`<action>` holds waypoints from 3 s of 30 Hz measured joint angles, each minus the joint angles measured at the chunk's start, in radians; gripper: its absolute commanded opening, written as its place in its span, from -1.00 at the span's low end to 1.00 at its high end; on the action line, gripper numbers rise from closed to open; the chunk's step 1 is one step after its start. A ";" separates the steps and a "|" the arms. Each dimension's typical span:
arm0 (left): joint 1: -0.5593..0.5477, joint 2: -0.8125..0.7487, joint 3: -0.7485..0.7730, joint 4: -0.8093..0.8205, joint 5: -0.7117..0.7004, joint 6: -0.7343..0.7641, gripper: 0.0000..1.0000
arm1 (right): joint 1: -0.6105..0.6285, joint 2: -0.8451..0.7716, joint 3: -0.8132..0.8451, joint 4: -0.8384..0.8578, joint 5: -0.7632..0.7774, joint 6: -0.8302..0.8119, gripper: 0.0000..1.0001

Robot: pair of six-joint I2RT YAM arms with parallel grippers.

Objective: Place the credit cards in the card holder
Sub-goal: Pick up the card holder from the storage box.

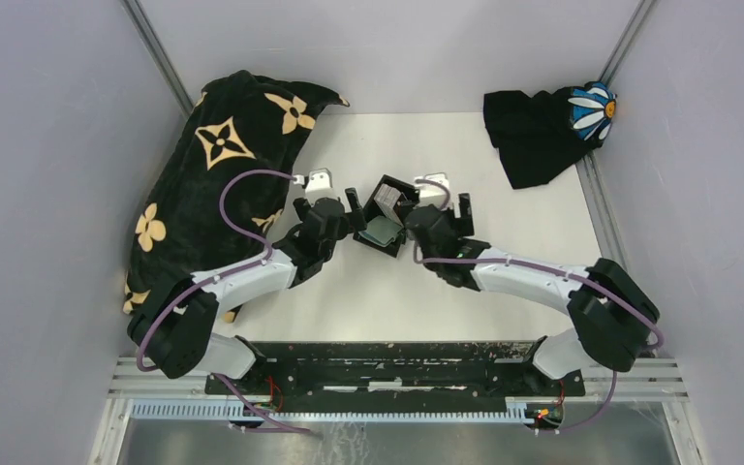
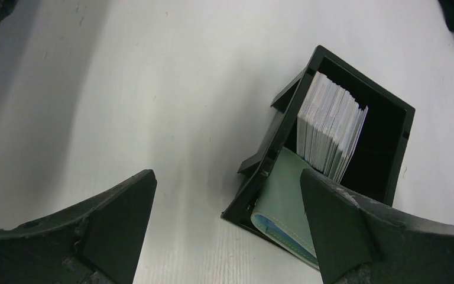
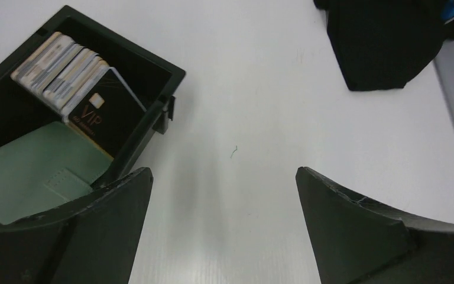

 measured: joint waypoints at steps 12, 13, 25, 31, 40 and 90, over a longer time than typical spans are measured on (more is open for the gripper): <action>0.000 -0.062 -0.038 -0.029 -0.104 -0.134 0.98 | 0.105 0.094 0.211 -0.045 0.078 -0.214 0.70; 0.000 -0.074 -0.048 -0.030 -0.113 -0.150 0.99 | 0.107 0.087 0.209 -0.055 0.049 -0.223 0.66; 0.000 -0.216 -0.203 -0.044 -0.206 -0.333 0.97 | 0.174 0.073 0.183 -0.156 -0.330 -0.308 0.67; 0.000 -0.284 -0.269 -0.044 -0.219 -0.376 0.96 | 0.231 0.157 0.215 -0.214 -0.379 -0.334 0.67; 0.000 -0.381 -0.332 -0.044 -0.229 -0.399 0.94 | 0.245 0.283 0.296 -0.239 -0.396 -0.353 0.67; -0.001 -0.425 -0.385 0.006 -0.225 -0.431 0.93 | 0.096 0.452 0.421 -0.273 -0.468 -0.412 -0.23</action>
